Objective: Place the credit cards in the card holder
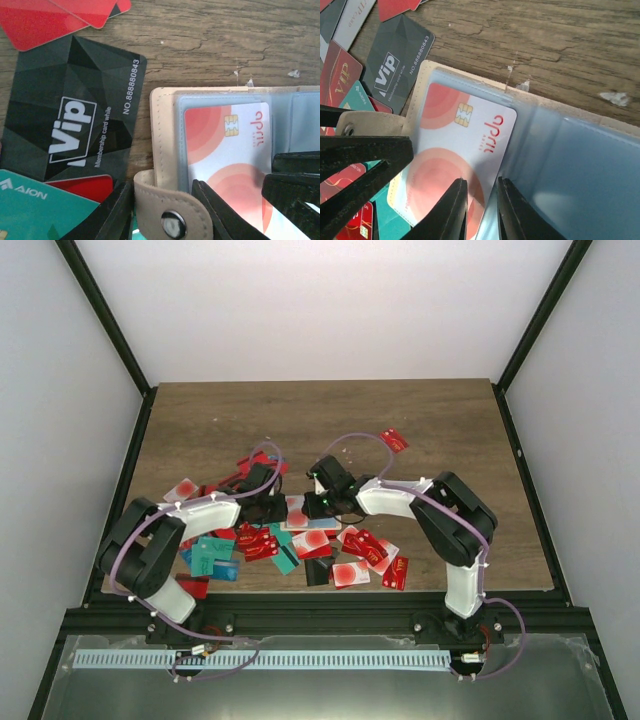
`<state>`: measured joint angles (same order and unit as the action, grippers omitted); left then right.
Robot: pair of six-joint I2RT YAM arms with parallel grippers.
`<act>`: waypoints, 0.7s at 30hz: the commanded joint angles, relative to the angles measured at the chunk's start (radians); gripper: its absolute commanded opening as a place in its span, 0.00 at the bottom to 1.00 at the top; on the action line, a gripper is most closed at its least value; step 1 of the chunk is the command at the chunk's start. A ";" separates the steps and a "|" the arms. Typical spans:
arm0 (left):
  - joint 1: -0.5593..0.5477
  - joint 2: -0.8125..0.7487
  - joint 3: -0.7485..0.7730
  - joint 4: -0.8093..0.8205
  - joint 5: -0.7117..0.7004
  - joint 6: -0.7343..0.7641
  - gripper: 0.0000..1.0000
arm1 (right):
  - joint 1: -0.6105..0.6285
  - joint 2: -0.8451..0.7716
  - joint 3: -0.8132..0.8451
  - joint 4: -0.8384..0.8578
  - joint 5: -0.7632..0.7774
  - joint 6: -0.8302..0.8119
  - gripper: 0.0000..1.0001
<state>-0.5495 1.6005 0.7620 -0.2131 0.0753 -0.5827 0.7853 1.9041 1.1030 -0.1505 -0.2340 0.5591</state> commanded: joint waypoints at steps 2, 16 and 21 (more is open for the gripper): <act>-0.002 -0.069 -0.011 -0.060 -0.028 0.011 0.35 | 0.012 -0.092 0.030 -0.077 0.024 -0.030 0.22; -0.138 -0.263 -0.016 -0.105 0.056 0.076 0.46 | 0.011 -0.564 -0.297 -0.289 0.094 0.123 0.41; -0.258 -0.241 -0.006 -0.008 0.122 0.056 0.46 | 0.008 -0.756 -0.395 -0.468 0.148 0.244 0.69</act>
<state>-0.7357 1.3460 0.7547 -0.3000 0.1249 -0.5255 0.7883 1.2728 0.7563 -0.4427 -0.1513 0.6895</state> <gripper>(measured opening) 0.458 0.607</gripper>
